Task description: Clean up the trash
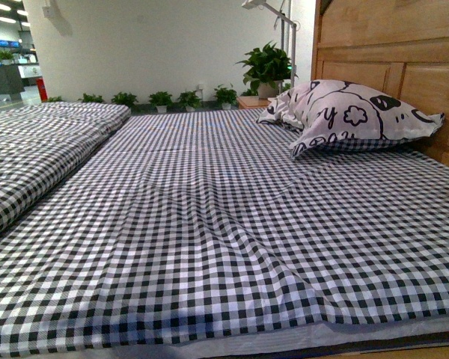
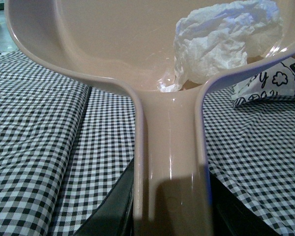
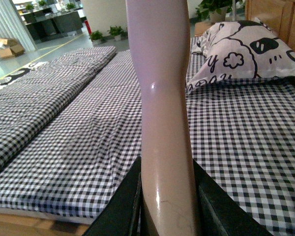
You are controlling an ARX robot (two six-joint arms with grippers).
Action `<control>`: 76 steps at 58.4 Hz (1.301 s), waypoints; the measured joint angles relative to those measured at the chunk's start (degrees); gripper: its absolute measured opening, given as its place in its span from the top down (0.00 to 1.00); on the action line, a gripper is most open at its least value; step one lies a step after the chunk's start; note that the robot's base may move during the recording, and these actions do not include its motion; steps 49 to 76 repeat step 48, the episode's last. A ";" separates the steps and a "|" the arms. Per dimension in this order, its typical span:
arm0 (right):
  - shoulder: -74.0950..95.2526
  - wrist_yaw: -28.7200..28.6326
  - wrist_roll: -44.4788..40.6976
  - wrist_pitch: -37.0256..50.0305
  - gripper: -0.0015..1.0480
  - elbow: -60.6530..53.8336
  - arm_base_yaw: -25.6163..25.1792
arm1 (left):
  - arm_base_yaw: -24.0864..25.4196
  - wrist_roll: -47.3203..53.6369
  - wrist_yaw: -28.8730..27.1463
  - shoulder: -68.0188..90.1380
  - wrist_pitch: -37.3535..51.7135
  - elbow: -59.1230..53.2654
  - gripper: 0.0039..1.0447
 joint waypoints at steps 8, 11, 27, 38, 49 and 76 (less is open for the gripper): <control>0.00 -0.02 0.00 0.00 0.80 0.00 -0.02 | 0.00 -0.02 0.00 0.00 0.00 0.00 0.75; 0.00 0.00 0.00 0.00 0.80 0.00 -0.02 | 0.00 -0.02 0.00 0.00 0.00 0.00 0.75; 0.00 -0.02 0.00 0.00 0.80 0.00 -0.02 | 0.00 -0.11 0.00 0.00 0.00 0.00 0.75; 0.00 -0.02 0.02 0.00 0.80 0.00 -0.02 | 0.00 -0.13 0.00 0.00 0.00 0.00 0.75; 0.00 -0.02 0.04 0.00 0.80 0.00 -0.02 | 0.00 -0.13 0.00 0.00 0.00 0.00 0.75; 0.00 -0.02 0.04 0.00 0.80 0.00 -0.02 | 0.00 -0.13 0.00 0.00 0.00 0.00 0.75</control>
